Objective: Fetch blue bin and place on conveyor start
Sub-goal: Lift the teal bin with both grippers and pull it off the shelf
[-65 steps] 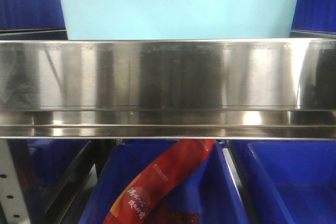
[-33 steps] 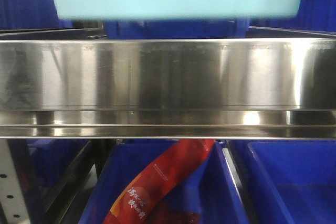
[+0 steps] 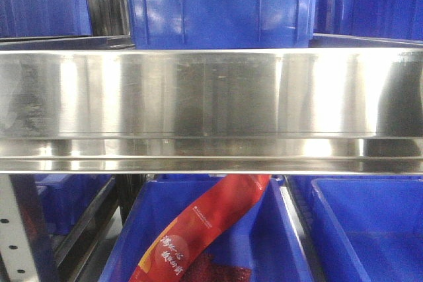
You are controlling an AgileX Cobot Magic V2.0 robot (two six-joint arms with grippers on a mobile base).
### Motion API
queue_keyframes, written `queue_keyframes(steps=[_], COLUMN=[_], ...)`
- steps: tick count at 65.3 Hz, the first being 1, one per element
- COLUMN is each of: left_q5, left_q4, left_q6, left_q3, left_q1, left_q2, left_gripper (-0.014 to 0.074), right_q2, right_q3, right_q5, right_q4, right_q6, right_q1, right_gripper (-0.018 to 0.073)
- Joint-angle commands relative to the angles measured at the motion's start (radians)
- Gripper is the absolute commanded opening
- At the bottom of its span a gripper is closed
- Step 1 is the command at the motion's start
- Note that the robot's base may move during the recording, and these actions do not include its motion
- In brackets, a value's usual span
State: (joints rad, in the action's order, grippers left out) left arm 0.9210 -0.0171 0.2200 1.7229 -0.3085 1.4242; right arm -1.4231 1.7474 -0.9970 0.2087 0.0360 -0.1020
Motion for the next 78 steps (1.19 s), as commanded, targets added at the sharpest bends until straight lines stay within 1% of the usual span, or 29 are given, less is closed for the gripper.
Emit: queue_keyframes(steps=[1, 17, 31, 43, 63, 78], left_q5=[-0.028, -0.046, -0.108, -0.138, -0.24, -0.266], left_q4=[0.03, 0.03, 0.03, 0.03, 0.03, 0.03], left_q6=[-0.01, -0.01, -0.01, -0.01, -0.01, -0.01], left_q3=[0.006, 0.005, 0.005, 0.005, 0.005, 0.005], left_q1=[0.005, 0.005, 0.005, 0.005, 0.005, 0.005], left_q2=[-0.01, -0.01, -0.01, -0.01, -0.01, -0.01], left_gripper=[-0.0111, -0.0111, -0.0111, -0.0111, -0.0111, -0.0111], right_q2=[0.011, 0.011, 0.011, 0.011, 0.011, 0.011], right_q3=[0.01, 0.01, 0.01, 0.01, 0.01, 0.01], right_q5=[0.032, 0.034, 0.034, 0.034, 0.034, 0.036], right_q4=[-0.048, -0.048, -0.048, -0.048, -0.048, -0.048], right_q6=[-0.021, -0.021, -0.021, -0.021, -0.021, -0.021], right_q1=[0.008, 0.008, 0.008, 0.008, 0.008, 0.008], right_gripper=[-0.0152, -0.0152, -0.0152, -0.0152, -0.0152, -0.0152])
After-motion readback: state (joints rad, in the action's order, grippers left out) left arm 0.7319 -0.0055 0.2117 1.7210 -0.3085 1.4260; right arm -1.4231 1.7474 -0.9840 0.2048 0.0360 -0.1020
